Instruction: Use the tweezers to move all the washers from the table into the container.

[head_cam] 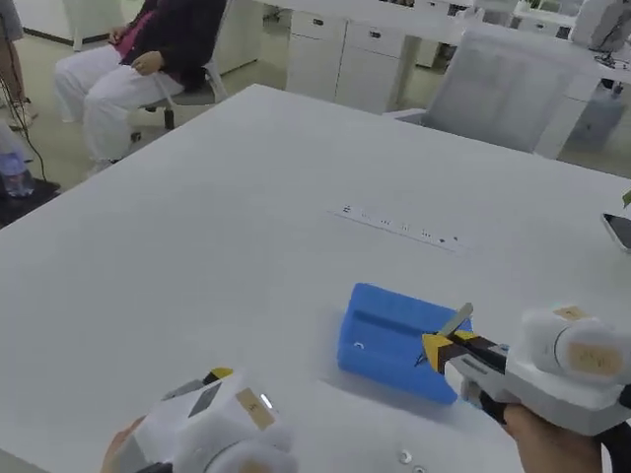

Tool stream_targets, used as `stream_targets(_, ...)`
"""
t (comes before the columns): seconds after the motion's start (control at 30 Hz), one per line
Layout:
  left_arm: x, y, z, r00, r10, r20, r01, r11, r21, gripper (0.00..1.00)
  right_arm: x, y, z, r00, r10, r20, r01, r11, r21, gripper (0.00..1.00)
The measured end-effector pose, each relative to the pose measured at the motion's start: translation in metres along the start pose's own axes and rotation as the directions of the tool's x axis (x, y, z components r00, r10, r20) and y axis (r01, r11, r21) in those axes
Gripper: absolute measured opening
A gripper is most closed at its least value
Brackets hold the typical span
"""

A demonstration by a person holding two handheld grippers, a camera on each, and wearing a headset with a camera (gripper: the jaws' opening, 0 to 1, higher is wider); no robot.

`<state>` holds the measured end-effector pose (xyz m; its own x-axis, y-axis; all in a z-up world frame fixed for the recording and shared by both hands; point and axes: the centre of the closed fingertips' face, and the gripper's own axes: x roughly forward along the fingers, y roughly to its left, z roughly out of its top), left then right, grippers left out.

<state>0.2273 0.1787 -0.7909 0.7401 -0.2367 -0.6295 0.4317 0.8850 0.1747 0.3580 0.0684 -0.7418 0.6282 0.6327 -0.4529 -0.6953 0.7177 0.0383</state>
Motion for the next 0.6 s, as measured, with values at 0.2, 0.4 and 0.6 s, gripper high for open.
stream_targets(0.2,0.0,0.0,0.002,1.0,0.007,0.005,-0.007,1.0,0.017,0.91,-0.013,0.007,-0.014,1.0,0.003,-0.006,-0.003,1.0,0.023,0.04)
stream_targets(0.4,0.0,0.001,0.0,0.9998,0.021,-0.001,-0.02,0.999,0.035,0.91,-0.015,0.014,-0.041,0.9977,0.024,-0.063,-0.023,0.999,0.025,0.04)
stream_targets(0.6,0.0,-0.002,-0.001,0.9997,0.019,-0.012,-0.018,0.998,0.065,0.91,-0.013,0.017,-0.067,0.9925,0.035,-0.117,-0.032,0.999,0.031,0.04)
